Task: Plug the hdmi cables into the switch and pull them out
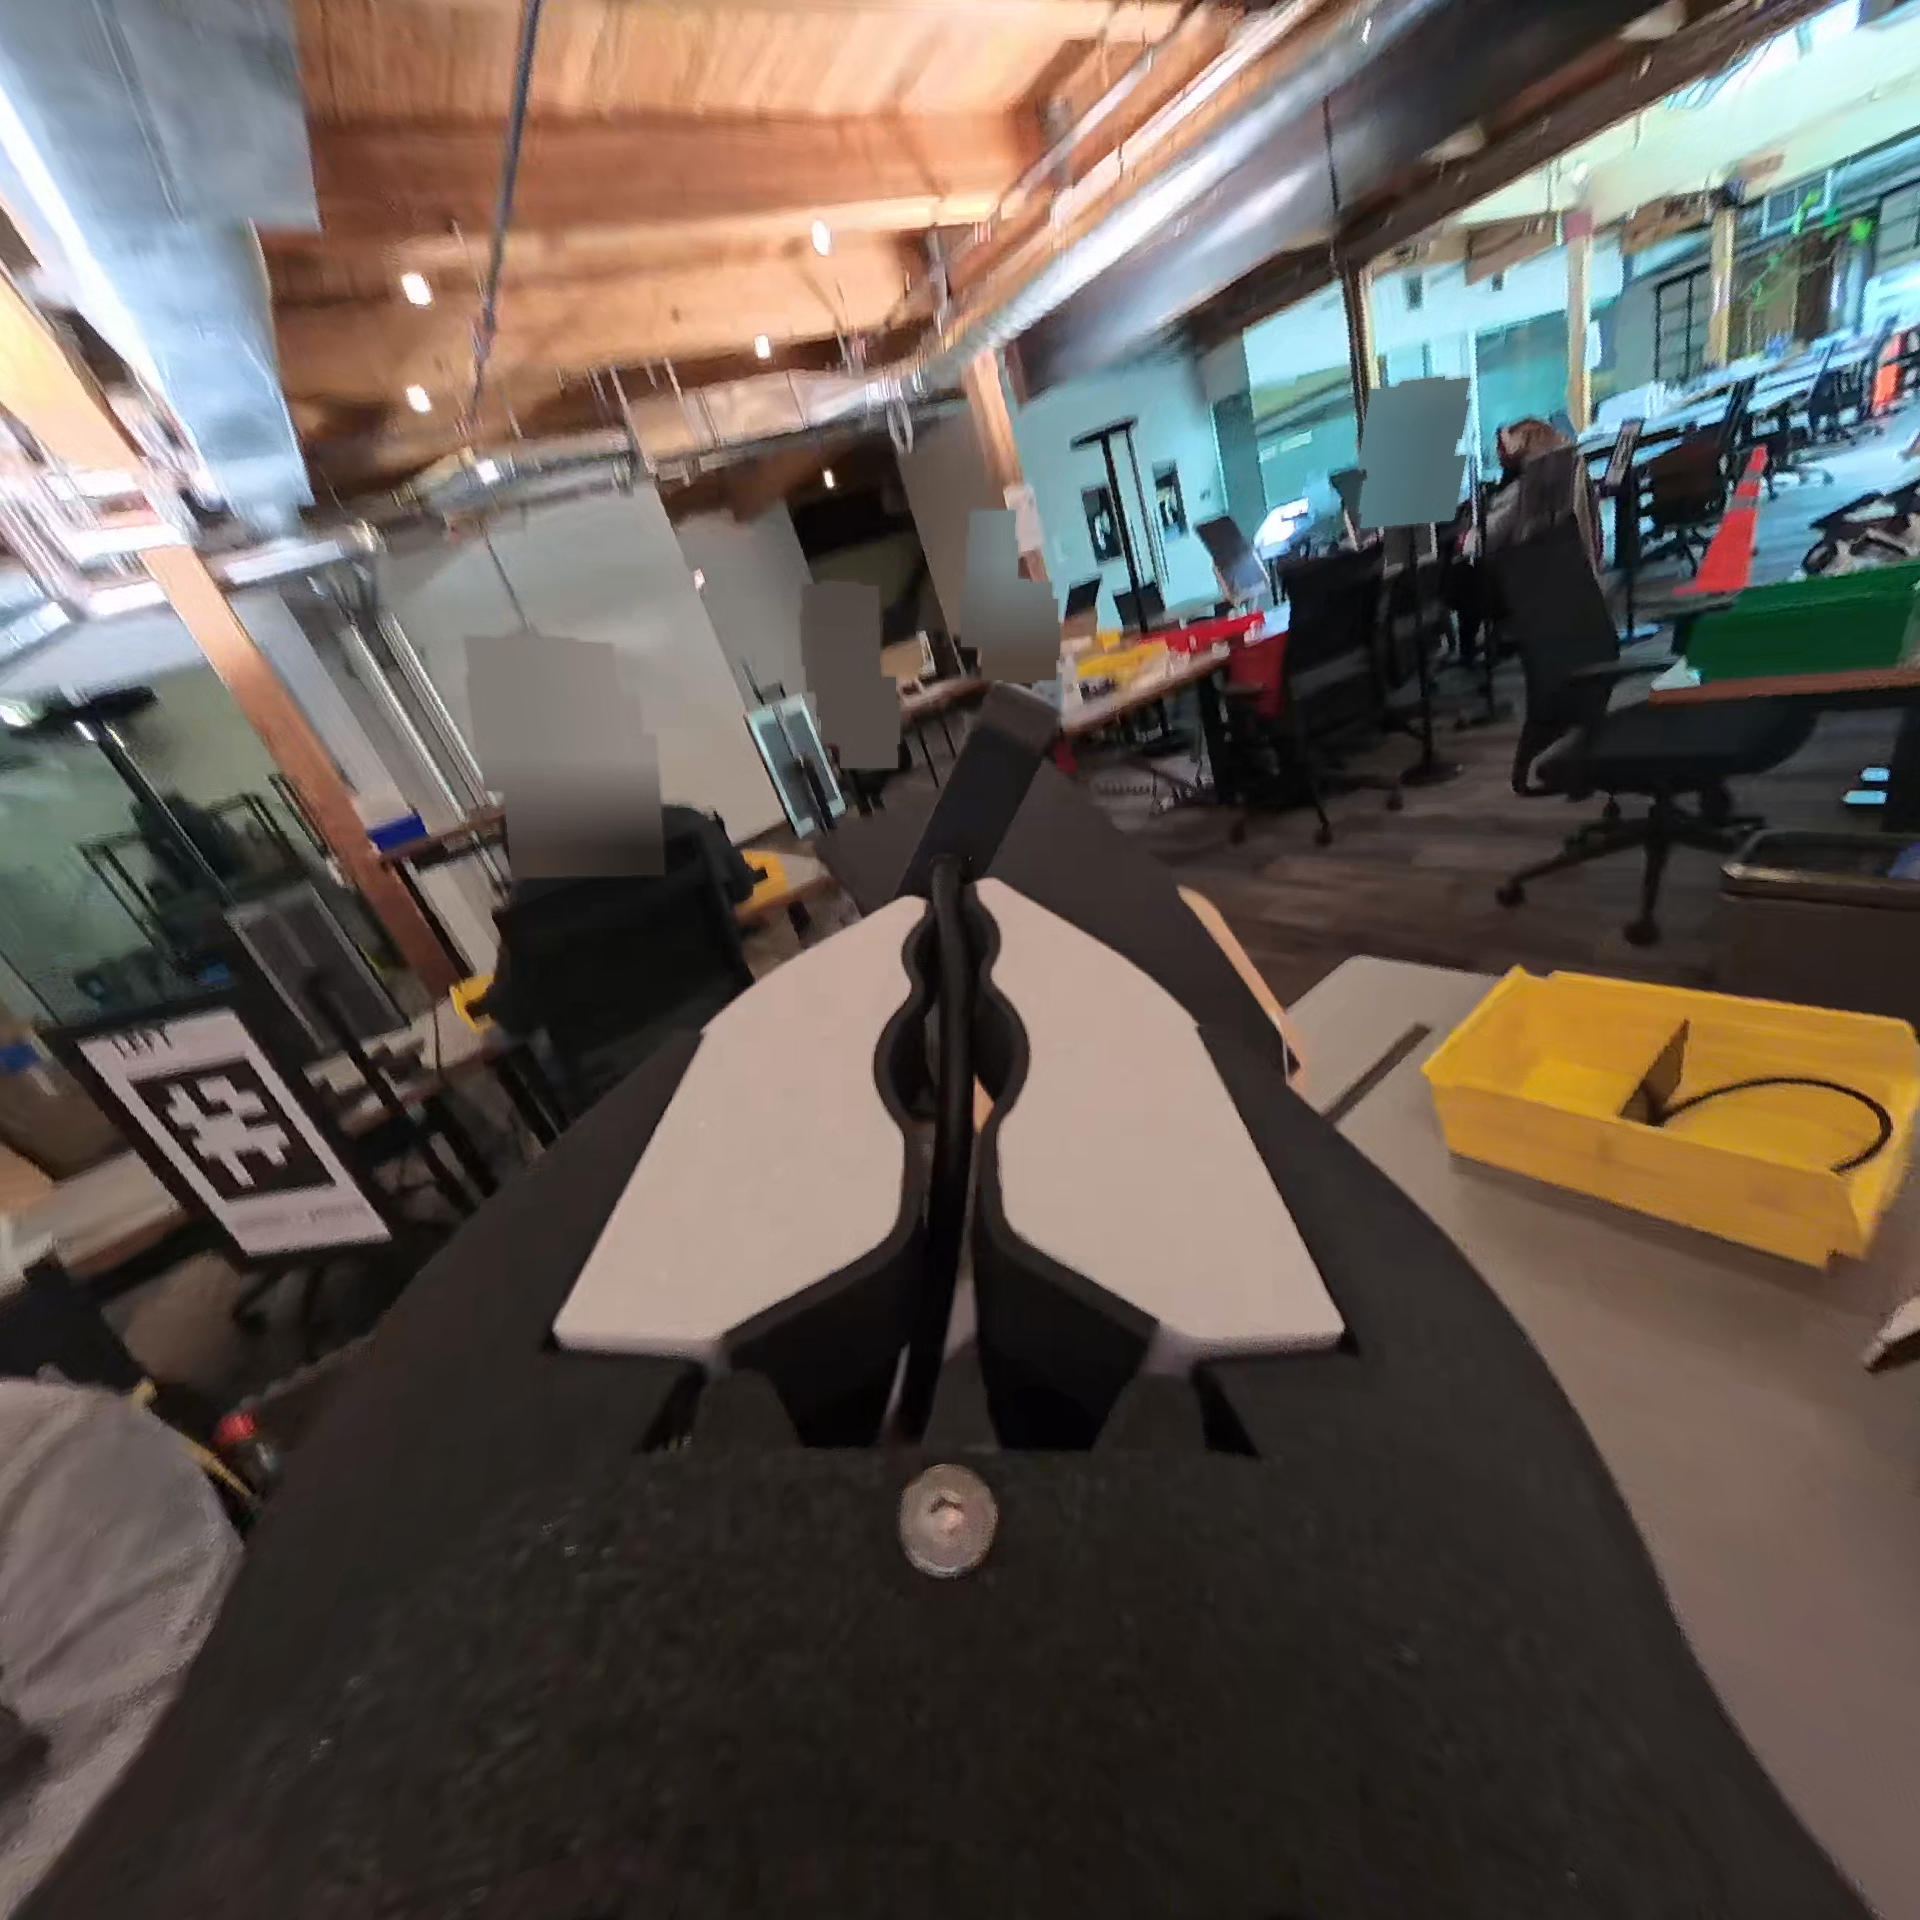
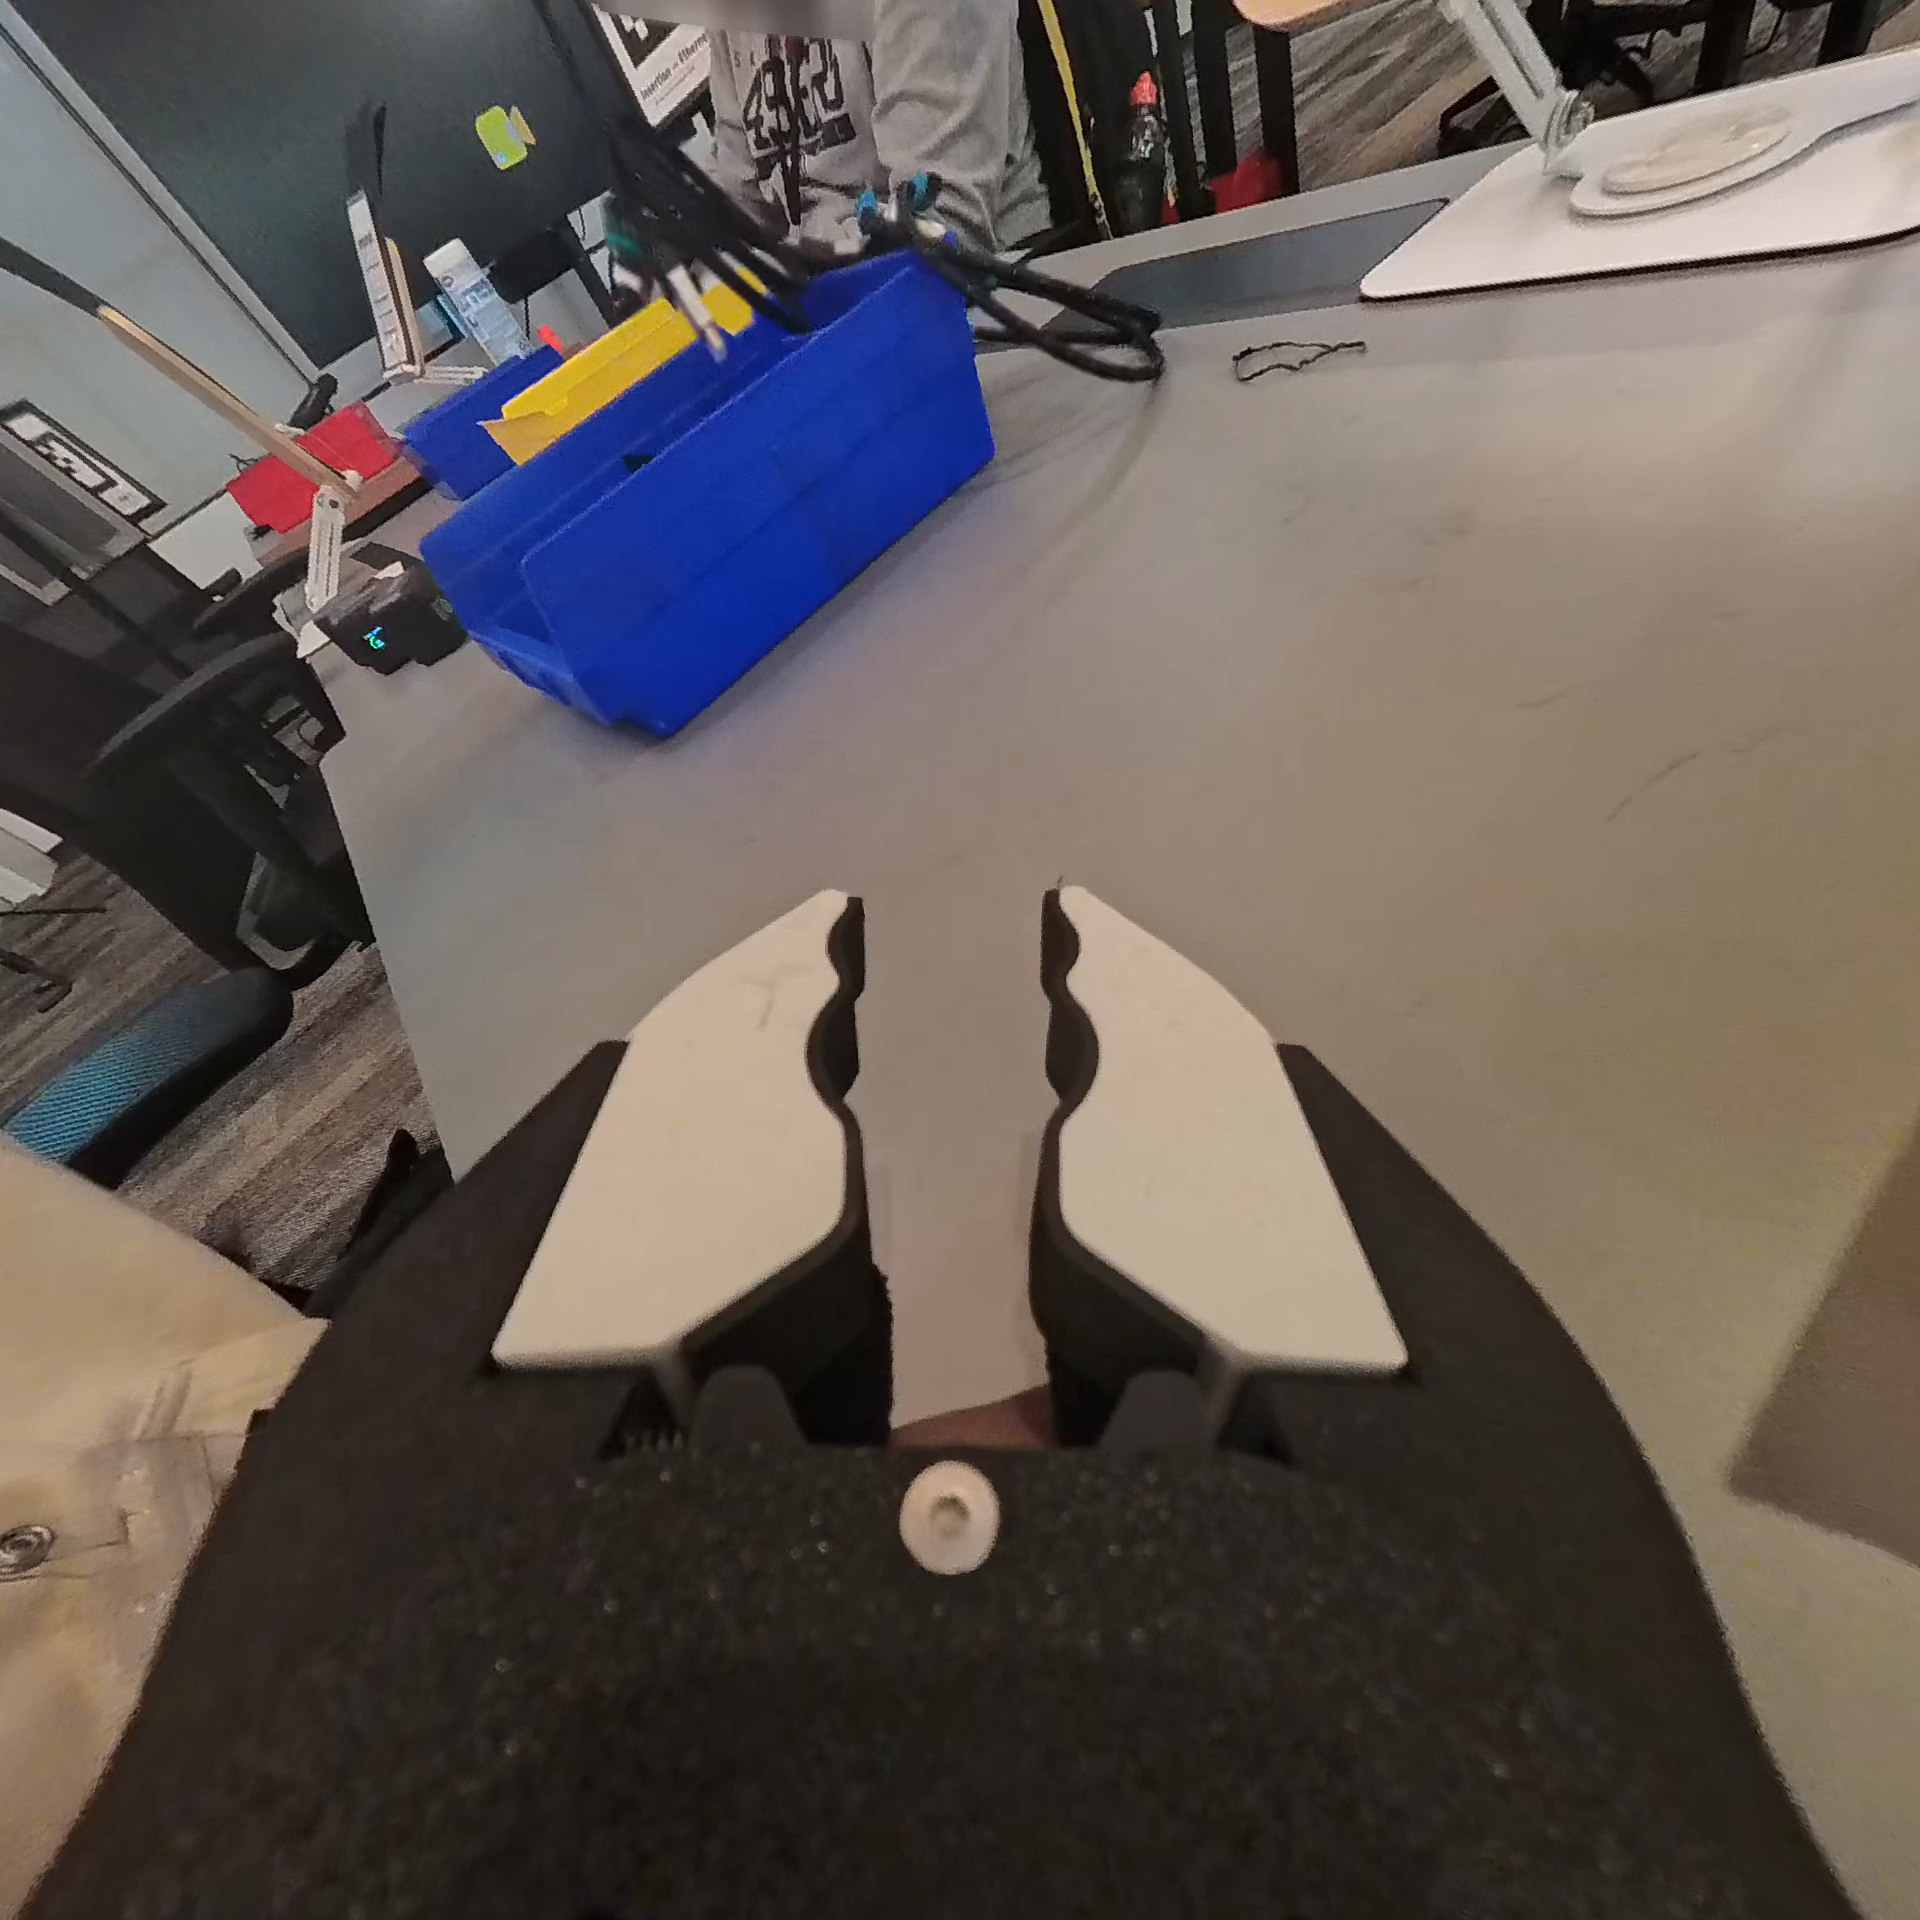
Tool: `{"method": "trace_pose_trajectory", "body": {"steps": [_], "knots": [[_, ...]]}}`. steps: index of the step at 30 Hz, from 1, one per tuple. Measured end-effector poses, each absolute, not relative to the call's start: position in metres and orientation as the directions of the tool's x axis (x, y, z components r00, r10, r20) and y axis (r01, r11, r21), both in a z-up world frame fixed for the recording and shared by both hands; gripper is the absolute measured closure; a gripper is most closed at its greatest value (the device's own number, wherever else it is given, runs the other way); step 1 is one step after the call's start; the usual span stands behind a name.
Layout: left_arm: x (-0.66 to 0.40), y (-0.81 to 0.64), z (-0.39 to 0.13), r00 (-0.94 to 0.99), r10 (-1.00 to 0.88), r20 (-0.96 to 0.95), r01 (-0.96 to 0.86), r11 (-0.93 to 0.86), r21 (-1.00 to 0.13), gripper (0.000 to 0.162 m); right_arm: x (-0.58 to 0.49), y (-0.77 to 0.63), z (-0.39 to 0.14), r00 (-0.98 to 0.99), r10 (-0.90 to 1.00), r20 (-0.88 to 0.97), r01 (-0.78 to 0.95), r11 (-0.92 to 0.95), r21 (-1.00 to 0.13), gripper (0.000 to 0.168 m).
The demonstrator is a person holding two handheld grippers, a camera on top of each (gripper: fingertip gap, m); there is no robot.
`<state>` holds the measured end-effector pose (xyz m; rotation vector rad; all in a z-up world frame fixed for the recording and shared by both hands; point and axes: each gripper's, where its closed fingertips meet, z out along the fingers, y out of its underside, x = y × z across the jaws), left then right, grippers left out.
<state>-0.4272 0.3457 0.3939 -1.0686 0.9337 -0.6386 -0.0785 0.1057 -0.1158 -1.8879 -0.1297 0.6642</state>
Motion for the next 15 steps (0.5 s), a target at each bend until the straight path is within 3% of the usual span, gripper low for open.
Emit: {"method": "trace_pose_trajectory", "body": {"steps": [3,7,10,11,12,15], "knots": [[-0.421,0.341,0.424,0.587,-0.694,-0.418,-0.047,0.486,-0.873,0.159,-0.077,0.105,-0.115,0.84,0.384,-0.383,-0.215,-0.412,-0.885,0.136],[-0.416,0.365,0.439,0.727,-0.405,-0.555,-0.292,0.549,-0.783,0.158,-0.077,0.103,-0.115,0.839,0.388,-0.381,-0.212,-0.412,-0.886,0.136],[-0.407,0.375,0.441,0.723,-0.27,-0.637,-0.421,0.558,-0.715,0.159,-0.077,0.102,-0.116,0.845,0.387,-0.369,-0.199,-0.412,-0.889,0.136],[-0.392,0.389,0.42,0.667,-0.279,-0.691,-0.502,0.517,-0.693,0.16,-0.077,0.102,-0.115,0.844,0.389,-0.369,-0.199,-0.413,-0.889,0.136],[-0.371,0.403,0.385,0.6,-0.402,-0.691,-0.538,0.436,-0.721,0.159,-0.077,0.101,-0.115,0.843,0.39,-0.371,-0.201,-0.413,-0.888,0.136],[-0.321,0.424,0.283,0.466,-0.675,-0.572,-0.56,0.275,-0.781,0.159,-0.081,0.1,-0.116,0.838,0.399,-0.373,-0.197,-0.418,-0.887,0.136]]}}
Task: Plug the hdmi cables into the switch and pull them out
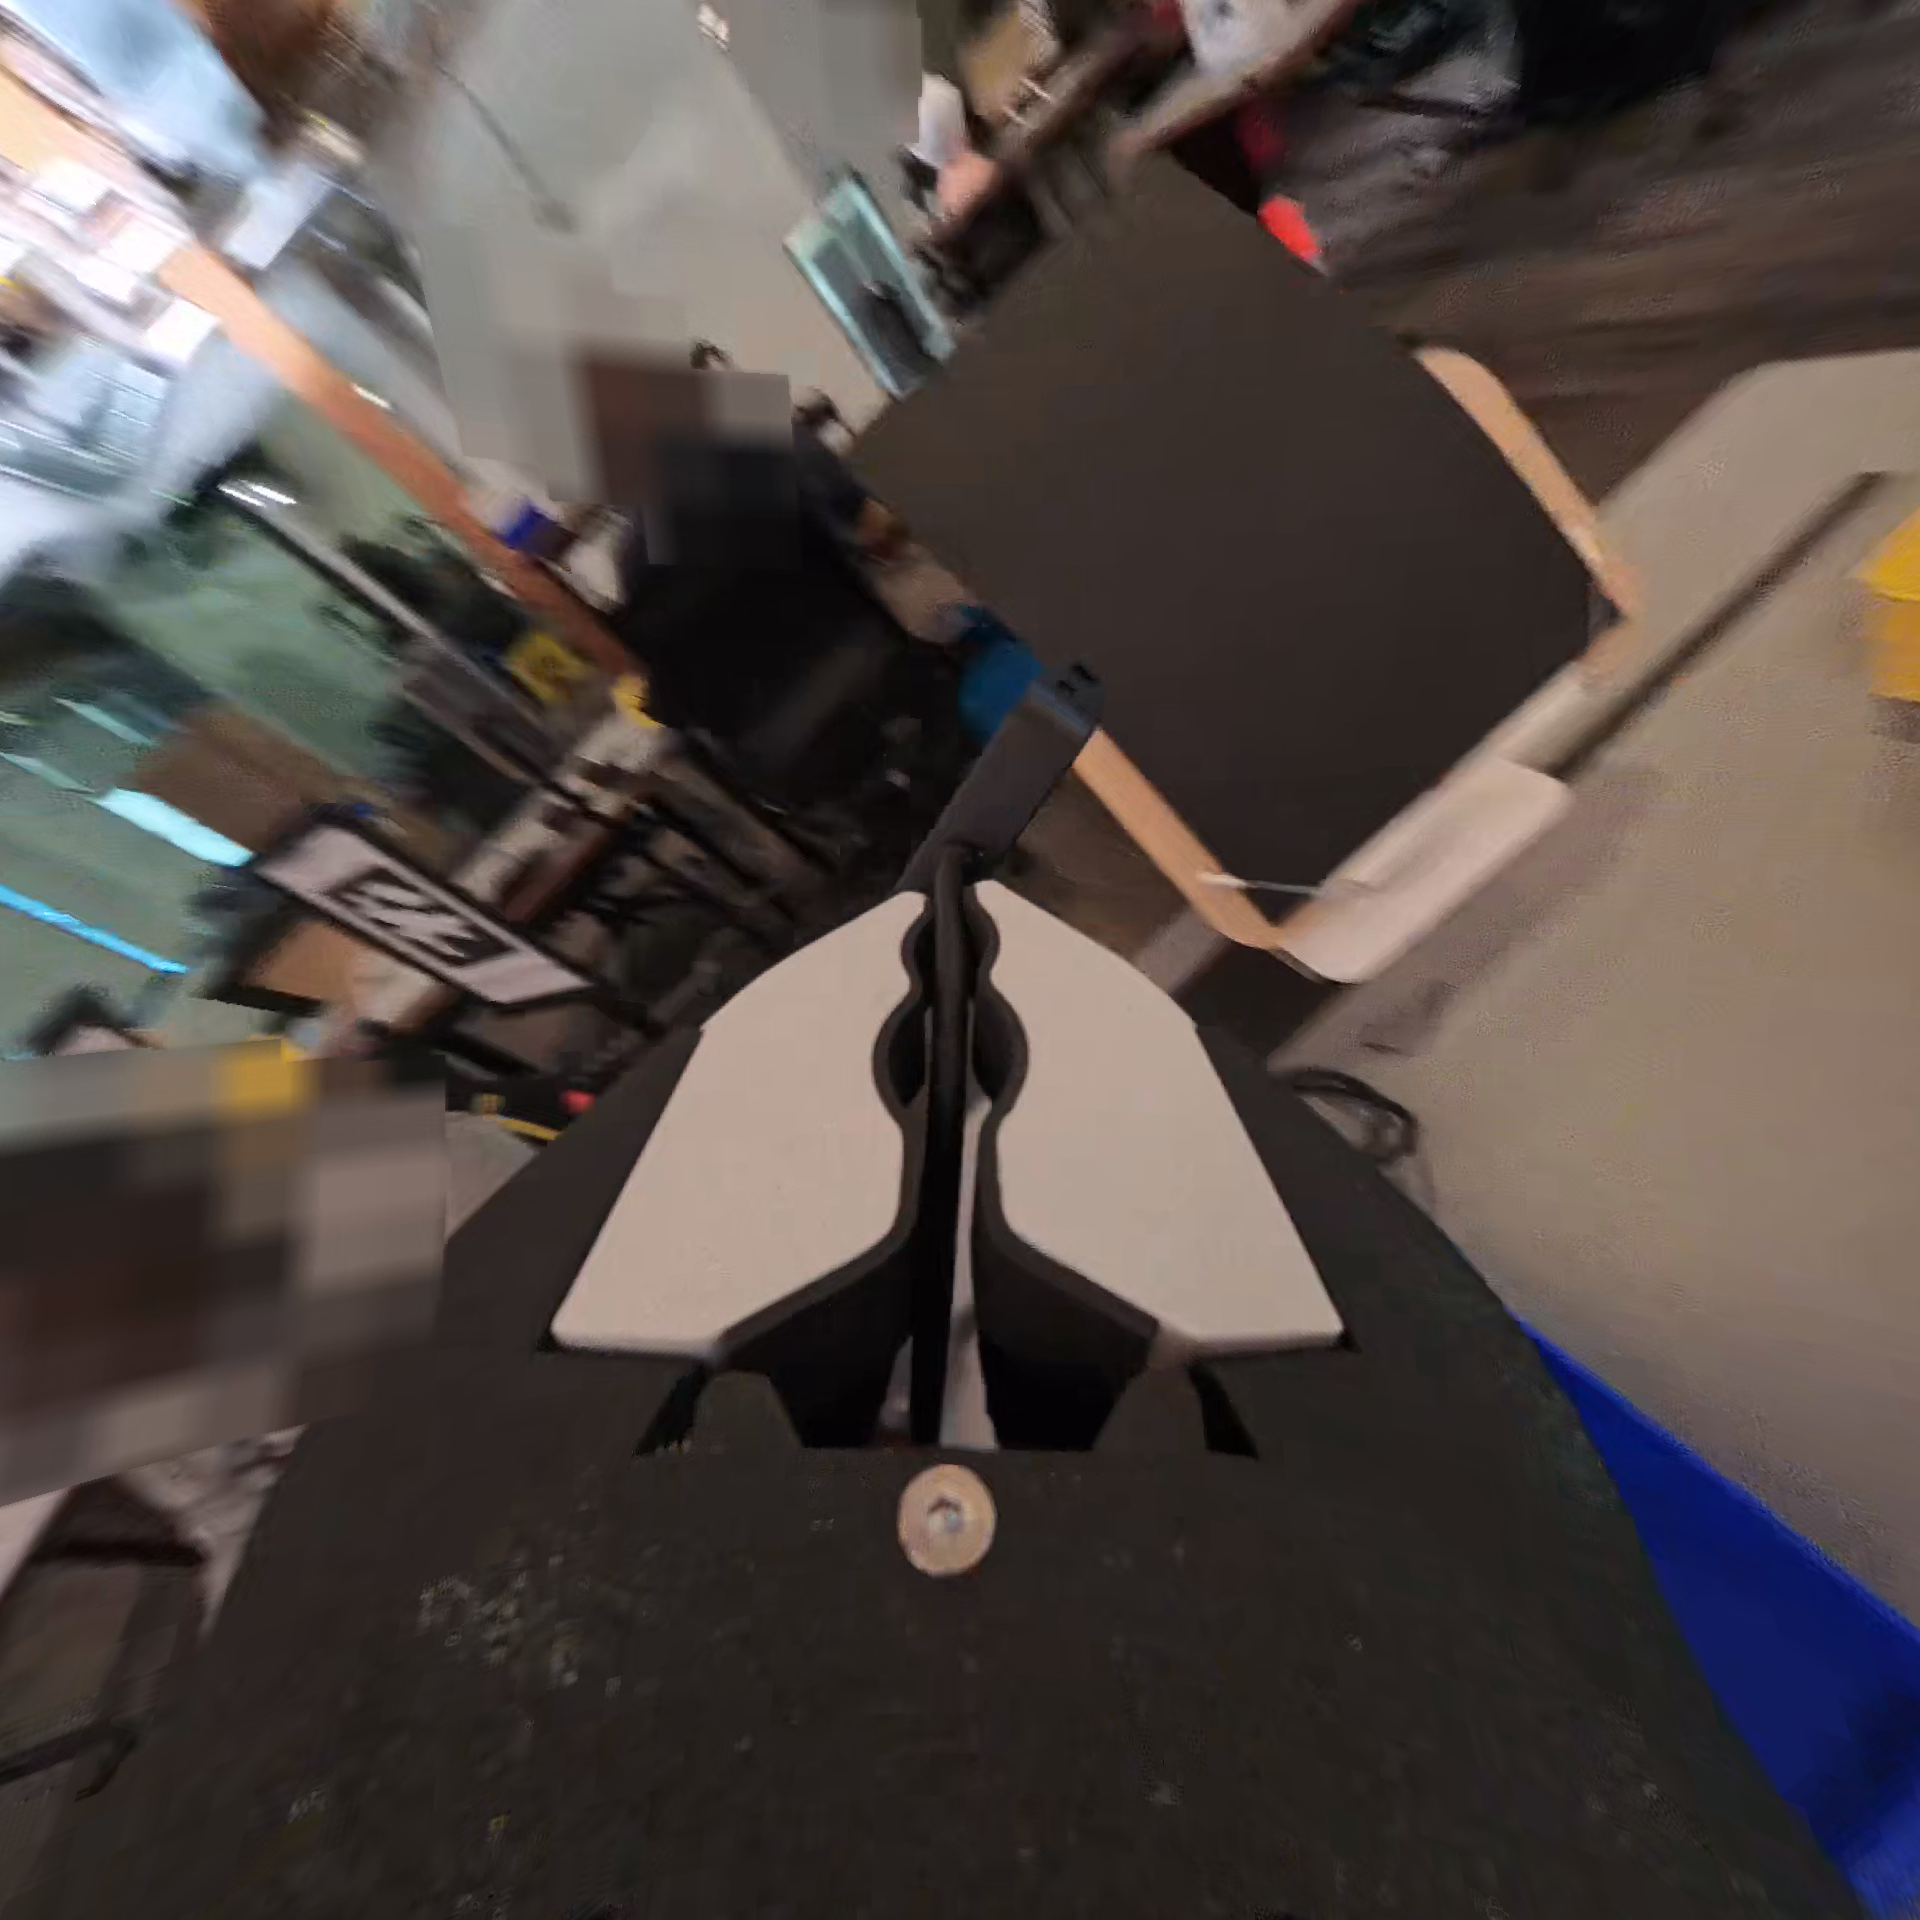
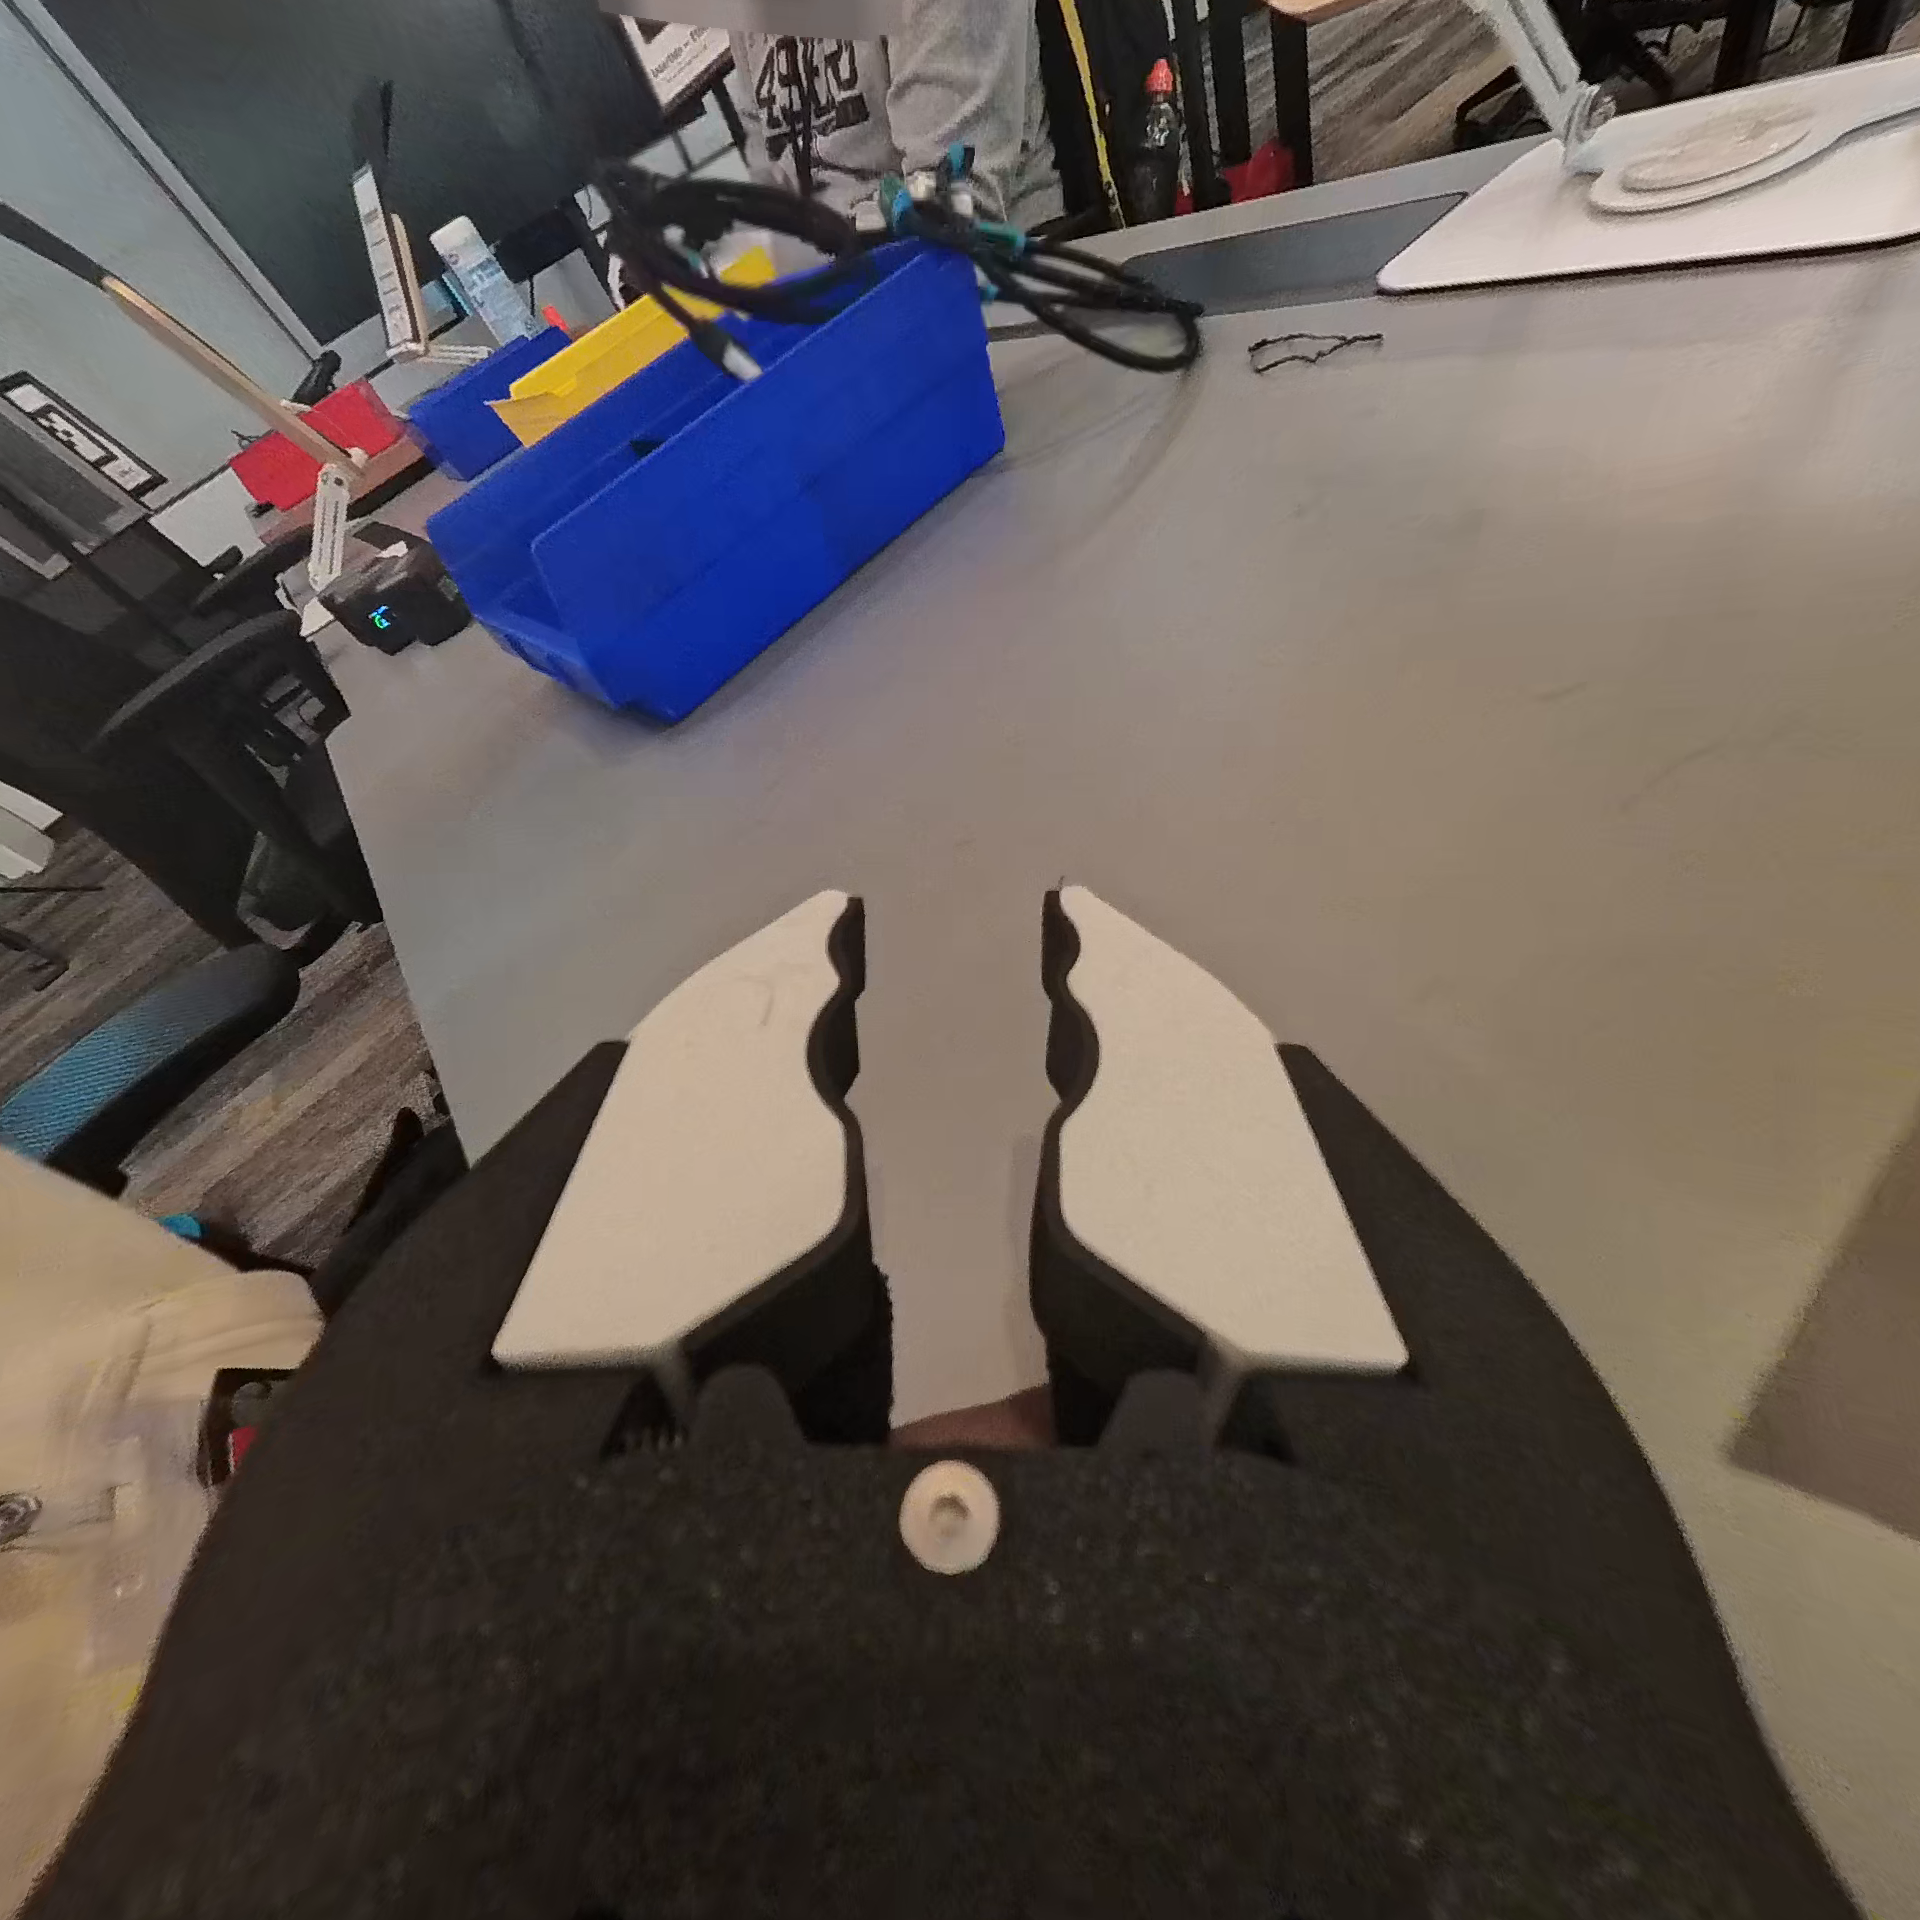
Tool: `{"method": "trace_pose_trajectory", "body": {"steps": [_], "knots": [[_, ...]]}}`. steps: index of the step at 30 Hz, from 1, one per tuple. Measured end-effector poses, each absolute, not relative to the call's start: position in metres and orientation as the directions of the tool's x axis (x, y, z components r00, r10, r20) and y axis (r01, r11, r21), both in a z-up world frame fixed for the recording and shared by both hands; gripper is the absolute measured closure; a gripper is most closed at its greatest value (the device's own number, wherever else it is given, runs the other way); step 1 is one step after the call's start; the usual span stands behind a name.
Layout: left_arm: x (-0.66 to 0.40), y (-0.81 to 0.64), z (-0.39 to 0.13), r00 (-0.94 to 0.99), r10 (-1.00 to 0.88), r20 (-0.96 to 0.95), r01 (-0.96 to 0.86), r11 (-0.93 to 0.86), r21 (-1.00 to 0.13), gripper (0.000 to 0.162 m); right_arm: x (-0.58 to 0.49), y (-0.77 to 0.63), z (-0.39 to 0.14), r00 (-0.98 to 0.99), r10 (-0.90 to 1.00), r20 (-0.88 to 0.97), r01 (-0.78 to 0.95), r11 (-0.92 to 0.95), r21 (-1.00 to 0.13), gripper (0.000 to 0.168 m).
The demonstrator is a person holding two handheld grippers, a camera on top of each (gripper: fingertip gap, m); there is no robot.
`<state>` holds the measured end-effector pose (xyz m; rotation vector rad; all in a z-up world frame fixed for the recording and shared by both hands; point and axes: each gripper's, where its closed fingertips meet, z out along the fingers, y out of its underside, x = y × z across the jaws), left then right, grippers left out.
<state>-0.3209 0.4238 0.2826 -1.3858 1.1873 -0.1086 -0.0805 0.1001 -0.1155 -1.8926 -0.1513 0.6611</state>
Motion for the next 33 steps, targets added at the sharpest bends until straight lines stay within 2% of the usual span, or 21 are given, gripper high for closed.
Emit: {"method": "trace_pose_trajectory", "body": {"steps": [1,3,6,9,11,13,16,18,21,23,25,29,31,33], "knots": [[-0.314,0.429,0.264,0.442,-0.686,-0.577,-0.583,0.269,-0.767,0.159,-0.081,0.1,-0.116,0.837,0.4,-0.372,-0.195,-0.418,-0.887,0.136],[-0.309,0.438,0.271,0.476,-0.619,-0.625,-0.574,0.319,-0.754,0.159,-0.084,0.099,-0.116,0.834,0.405,-0.374,-0.192,-0.422,-0.886,0.136],[-0.32,0.444,0.348,0.649,-0.499,-0.574,-0.385,0.435,-0.814,0.159,-0.084,0.1,-0.117,0.838,0.406,-0.366,-0.183,-0.422,-0.888,0.136],[-0.349,0.448,0.42,0.787,-0.257,-0.56,-0.348,0.566,-0.748,0.159,-0.082,0.1,-0.117,0.839,0.402,-0.368,-0.186,-0.423,-0.887,0.136],[-0.362,0.443,0.453,0.845,-0.241,-0.477,-0.259,0.596,-0.76,0.159,-0.081,0.1,-0.117,0.839,0.398,-0.37,-0.19,-0.423,-0.886,0.136],[-0.357,0.432,0.464,0.846,-0.308,-0.435,-0.166,0.623,-0.764,0.16,-0.079,0.099,-0.118,0.841,0.393,-0.372,-0.192,-0.425,-0.884,0.136],[-0.309,0.418,0.431,0.679,-0.493,-0.543,-0.205,0.584,-0.786,0.159,-0.079,0.099,-0.119,0.837,0.395,-0.378,-0.194,-0.432,-0.881,0.136],[-0.279,0.407,0.388,0.497,-0.6,-0.627,-0.307,0.554,-0.774,0.159,-0.081,0.099,-0.12,0.833,0.4,-0.383,-0.193,-0.439,-0.878,0.136],[-0.265,0.413,0.326,0.352,-0.615,-0.705,-0.497,0.515,-0.698,0.158,-0.085,0.098,-0.123,0.825,0.41,-0.389,-0.185,-0.455,-0.871,0.136],[-0.265,0.425,0.286,0.286,-0.552,-0.783,-0.622,0.515,-0.59,0.159,-0.086,0.098,-0.123,0.828,0.415,-0.378,-0.173,-0.452,-0.875,0.136],[-0.267,0.435,0.267,0.252,-0.402,-0.881,-0.706,0.546,-0.451,0.159,-0.087,0.098,-0.124,0.833,0.414,-0.366,-0.161,-0.451,-0.878,0.136],[-0.259,0.437,0.264,0.326,-0.284,-0.902,-0.688,0.582,-0.433,0.159,-0.088,0.101,-0.126,0.83,0.413,-0.374,-0.165,-0.459,-0.873,0.136],[-0.254,0.447,0.239,0.255,-0.239,-0.937,-0.749,0.564,-0.347,0.159,-0.09,0.101,-0.127,0.832,0.416,-0.368,-0.157,-0.461,-0.874,0.136],[-0.25,0.458,0.197,0.152,-0.308,-0.939,-0.798,0.523,-0.3,0.159,-0.091,0.101,-0.127,0.835,0.417,-0.359,-0.146,-0.461,-0.875,0.136]]}}
